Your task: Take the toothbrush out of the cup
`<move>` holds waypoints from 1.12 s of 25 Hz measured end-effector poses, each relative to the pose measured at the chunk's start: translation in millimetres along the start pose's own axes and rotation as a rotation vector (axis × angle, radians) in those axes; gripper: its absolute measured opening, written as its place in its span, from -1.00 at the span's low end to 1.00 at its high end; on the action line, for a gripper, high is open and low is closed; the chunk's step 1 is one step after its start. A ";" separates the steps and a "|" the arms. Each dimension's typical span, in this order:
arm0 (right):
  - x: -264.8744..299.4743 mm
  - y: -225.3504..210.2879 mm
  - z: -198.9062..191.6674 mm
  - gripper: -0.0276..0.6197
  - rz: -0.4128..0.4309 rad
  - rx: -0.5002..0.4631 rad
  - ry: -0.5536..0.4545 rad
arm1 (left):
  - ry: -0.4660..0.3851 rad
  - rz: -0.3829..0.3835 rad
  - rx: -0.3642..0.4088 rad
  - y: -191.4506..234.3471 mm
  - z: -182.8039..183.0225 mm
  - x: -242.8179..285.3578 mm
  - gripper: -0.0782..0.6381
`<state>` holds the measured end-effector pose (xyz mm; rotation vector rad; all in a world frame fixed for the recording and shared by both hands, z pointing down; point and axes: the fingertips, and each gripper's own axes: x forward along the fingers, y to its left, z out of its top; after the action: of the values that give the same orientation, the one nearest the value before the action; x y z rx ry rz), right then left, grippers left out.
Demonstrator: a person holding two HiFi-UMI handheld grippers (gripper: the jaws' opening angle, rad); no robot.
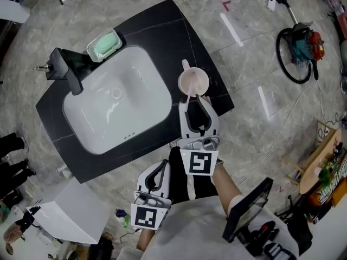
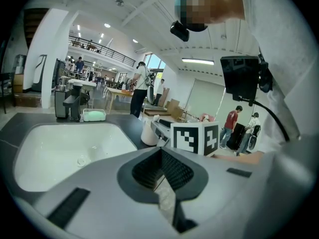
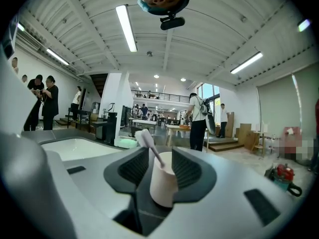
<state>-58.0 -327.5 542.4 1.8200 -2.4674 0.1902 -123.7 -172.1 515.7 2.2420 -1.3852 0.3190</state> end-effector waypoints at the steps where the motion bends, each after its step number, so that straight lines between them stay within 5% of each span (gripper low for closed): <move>1: 0.7 0.3 -0.1 -0.45 -0.001 -0.003 -0.002 | 0.010 0.002 0.000 1.0 -2.1 -1.1 -0.77; 5: 2.6 0.3 -1.3 -0.47 -0.012 0.000 -0.003 | 0.037 0.017 -0.051 2.7 -8.9 -3.6 -0.77; 15: 0.3 -5.5 -3.3 -0.82 -0.053 -0.024 0.002 | 0.011 -0.001 -0.001 3.3 -5.9 -3.4 -0.77; 20: -2.0 -9.5 1.5 -0.83 -0.058 -0.022 -0.002 | 0.015 -0.019 0.043 0.1 0.8 -1.9 -0.77; 24: -2.2 -11.5 4.8 -0.83 -0.052 -0.020 -0.006 | 0.023 0.014 -0.045 -2.6 -4.0 -4.0 -0.77; 28: -3.2 -13.6 12.6 -0.83 -0.048 -0.021 -0.019 | 0.019 0.008 -0.016 -3.9 -2.1 -3.8 -0.77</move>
<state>-43.8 -330.2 530.3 1.8787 -2.4257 0.1446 -121.9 -166.7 514.7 2.2153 -1.3819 0.3297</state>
